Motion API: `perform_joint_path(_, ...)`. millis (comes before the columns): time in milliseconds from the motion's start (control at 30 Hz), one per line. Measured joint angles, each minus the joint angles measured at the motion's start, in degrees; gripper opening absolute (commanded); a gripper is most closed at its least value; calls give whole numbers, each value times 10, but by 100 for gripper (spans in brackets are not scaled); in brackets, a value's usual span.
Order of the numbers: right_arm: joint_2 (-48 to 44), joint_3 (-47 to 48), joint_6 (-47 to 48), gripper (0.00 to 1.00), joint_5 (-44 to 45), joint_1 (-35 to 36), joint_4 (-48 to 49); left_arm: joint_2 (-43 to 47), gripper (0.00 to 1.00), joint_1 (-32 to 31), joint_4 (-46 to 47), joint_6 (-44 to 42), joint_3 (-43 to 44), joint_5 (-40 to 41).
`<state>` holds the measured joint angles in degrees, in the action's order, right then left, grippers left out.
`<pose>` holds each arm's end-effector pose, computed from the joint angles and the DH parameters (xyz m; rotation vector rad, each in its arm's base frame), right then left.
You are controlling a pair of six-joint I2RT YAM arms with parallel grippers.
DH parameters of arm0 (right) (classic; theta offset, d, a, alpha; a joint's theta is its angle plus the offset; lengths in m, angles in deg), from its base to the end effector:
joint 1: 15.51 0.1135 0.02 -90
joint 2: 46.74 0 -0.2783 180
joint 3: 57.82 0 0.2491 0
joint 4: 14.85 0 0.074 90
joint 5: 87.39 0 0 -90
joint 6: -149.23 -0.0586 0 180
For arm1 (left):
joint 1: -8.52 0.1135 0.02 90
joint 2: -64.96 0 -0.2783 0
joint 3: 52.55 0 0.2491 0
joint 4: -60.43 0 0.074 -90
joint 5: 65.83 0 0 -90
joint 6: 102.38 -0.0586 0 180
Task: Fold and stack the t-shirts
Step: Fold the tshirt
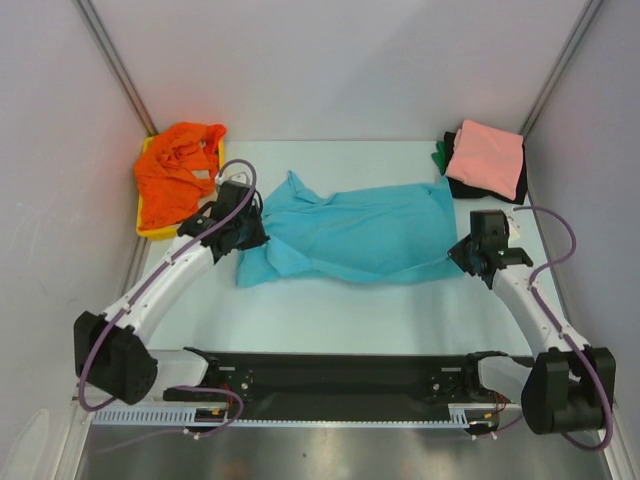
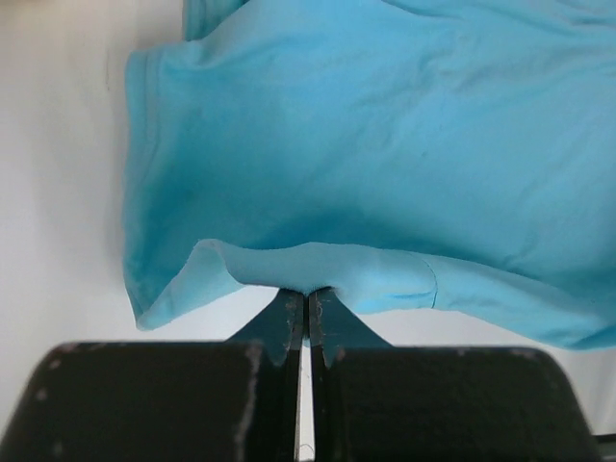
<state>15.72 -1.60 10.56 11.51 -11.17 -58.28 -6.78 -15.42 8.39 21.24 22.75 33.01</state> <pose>0.2244 0.0079 0.2326 0.9835 2.2296 0.2296 0.2494 -0.1009 0.2945 -0.2750 2.4068 -0.2779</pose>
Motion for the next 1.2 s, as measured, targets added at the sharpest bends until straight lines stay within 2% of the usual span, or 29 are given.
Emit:
perform_joint_path(300, 122, 59, 14, 0, 3, -5, 44, -107, 0, 33, 2, -23, 64, -12)
perform_joint_path(500, 205, 107, 18, 0, 9, -11, 59, -202, 1, 54, -7, -33, 139, -9)
perform_joint_path(567, 245, 138, 21, 2, 9, -14, 59, -245, 8, 63, -16, -39, 167, -9)
perform_joint_path(633, 288, 170, 24, 16, 7, -18, 58, -299, 31, 75, -29, -45, 203, -14)
perform_joint_path(667, 318, 197, 31, 58, 1, -22, 56, -326, 45, 82, -35, -47, 221, -17)
perform_joint_path(700, 338, 213, 34, 71, -5, -25, 57, -346, 57, 88, -37, -50, 231, -20)
perform_joint_path(733, 359, 232, 42, 78, -15, -30, 57, -365, 76, 95, -37, -49, 238, -25)
perform_joint_path(767, 376, 246, 48, 87, -23, -37, 59, -374, 83, 100, -37, -50, 236, -30)
perform_joint_path(800, 383, 252, 54, 90, -31, -44, 62, -375, 90, 104, -34, -50, 225, -32)
perform_joint_path(867, 377, 243, 67, 95, -37, -58, 65, -351, 91, 108, -26, -47, 185, -35)
perform_joint_path(967, 325, 187, 76, 95, -46, -76, 86, -267, 91, 106, -14, -40, 102, -42)
perform_joint_path(1100, 218, 83, 78, 93, -72, -91, 105, -91, 91, 105, 36, -18, -35, -52)
perform_joint_path(1200, 168, 16, 78, 91, -100, -101, 124, -6, 91, 105, 74, 1, -115, -61)
